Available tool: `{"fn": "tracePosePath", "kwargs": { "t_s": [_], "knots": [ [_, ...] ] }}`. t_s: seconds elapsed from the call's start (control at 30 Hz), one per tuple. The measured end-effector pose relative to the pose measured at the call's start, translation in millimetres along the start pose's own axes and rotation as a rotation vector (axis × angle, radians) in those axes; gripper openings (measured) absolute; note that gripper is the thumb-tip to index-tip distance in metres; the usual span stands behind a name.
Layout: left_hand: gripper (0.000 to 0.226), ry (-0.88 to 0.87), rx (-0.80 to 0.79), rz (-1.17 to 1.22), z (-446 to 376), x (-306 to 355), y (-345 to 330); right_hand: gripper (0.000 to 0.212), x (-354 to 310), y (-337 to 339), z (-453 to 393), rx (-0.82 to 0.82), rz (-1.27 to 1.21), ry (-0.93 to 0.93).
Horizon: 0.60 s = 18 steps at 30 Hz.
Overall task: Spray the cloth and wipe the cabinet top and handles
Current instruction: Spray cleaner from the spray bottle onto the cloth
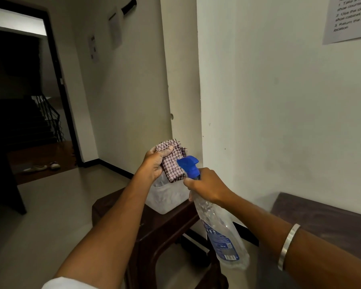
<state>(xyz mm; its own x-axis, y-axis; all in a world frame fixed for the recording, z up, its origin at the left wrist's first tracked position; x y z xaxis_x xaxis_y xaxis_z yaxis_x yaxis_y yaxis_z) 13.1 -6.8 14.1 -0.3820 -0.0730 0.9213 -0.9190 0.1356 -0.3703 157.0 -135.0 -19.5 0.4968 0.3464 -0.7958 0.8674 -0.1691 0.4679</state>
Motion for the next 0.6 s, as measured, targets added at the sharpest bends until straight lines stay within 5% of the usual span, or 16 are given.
{"fn": "tracePosePath", "kwargs": {
  "t_s": [0.6],
  "knots": [
    [0.028,0.010,-0.010,0.030,-4,0,-5,0.028,4,22,4,0.160,-0.054,-0.068]
  ]
}}
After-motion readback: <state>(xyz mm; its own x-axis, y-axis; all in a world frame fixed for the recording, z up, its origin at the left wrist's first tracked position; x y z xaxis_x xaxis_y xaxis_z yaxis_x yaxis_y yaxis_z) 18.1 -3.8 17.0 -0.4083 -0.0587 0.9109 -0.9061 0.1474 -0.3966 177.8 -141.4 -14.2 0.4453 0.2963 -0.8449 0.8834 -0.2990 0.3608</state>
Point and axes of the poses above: each hand's wrist, its own z-axis away from the middle knuckle, its own y-axis out of the back of the hand, x = y × z, the point moved 1 cm from there along -z, towards the middle knuckle, and after that the axes turned 5 degrees about -z, right-handed, at the moved point
